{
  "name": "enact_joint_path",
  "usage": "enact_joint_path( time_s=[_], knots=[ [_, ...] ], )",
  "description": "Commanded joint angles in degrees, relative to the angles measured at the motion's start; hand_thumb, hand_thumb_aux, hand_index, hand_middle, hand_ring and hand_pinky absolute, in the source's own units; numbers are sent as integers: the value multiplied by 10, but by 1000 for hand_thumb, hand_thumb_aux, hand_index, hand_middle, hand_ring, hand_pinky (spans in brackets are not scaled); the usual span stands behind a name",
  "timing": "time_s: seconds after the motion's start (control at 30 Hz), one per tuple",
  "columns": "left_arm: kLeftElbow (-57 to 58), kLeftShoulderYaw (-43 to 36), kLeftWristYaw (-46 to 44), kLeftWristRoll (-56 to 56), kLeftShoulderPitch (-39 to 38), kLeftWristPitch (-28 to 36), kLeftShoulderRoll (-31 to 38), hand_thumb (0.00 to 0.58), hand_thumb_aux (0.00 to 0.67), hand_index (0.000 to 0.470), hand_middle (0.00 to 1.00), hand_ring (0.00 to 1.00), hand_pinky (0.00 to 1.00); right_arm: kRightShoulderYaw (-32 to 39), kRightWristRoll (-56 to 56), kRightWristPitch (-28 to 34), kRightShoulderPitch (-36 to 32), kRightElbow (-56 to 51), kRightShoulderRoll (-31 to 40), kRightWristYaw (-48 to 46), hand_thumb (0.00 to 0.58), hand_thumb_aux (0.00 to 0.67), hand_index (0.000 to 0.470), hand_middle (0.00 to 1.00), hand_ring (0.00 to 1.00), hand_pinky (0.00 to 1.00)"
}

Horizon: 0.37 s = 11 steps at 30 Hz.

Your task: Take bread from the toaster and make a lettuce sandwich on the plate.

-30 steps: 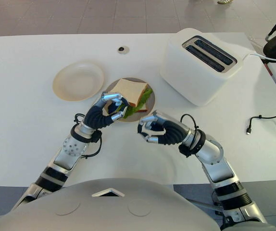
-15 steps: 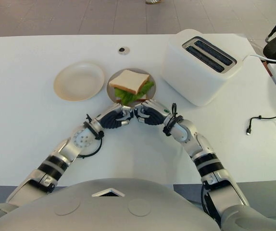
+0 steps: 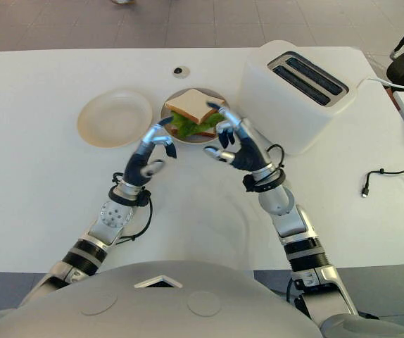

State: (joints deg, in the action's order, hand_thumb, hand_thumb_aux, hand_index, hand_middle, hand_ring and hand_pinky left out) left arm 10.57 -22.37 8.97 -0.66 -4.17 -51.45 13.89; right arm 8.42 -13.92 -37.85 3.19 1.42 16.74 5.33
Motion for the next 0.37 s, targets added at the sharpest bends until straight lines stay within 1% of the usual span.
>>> enact_joint_path(
  time_s=[0.03, 0.17, 0.37],
  knots=[
    [2, 40, 13, 40, -2, 35, -70, 0, 0, 0, 0, 0, 0, -18, -4, 15, 6, -42, -49, 39, 0, 0, 0, 0, 0, 0],
    [33, 66, 24, -9, -18, 52, -109, 0, 0, 0, 0, 0, 0, -10, 17, 14, 15, -75, -72, 23, 0, 0, 0, 0, 0, 0],
    [38, 121, 70, -84, -17, 89, -140, 0, 0, 0, 0, 0, 0, -15, 39, -30, 6, -104, -92, 12, 0, 0, 0, 0, 0, 0]
  ],
)
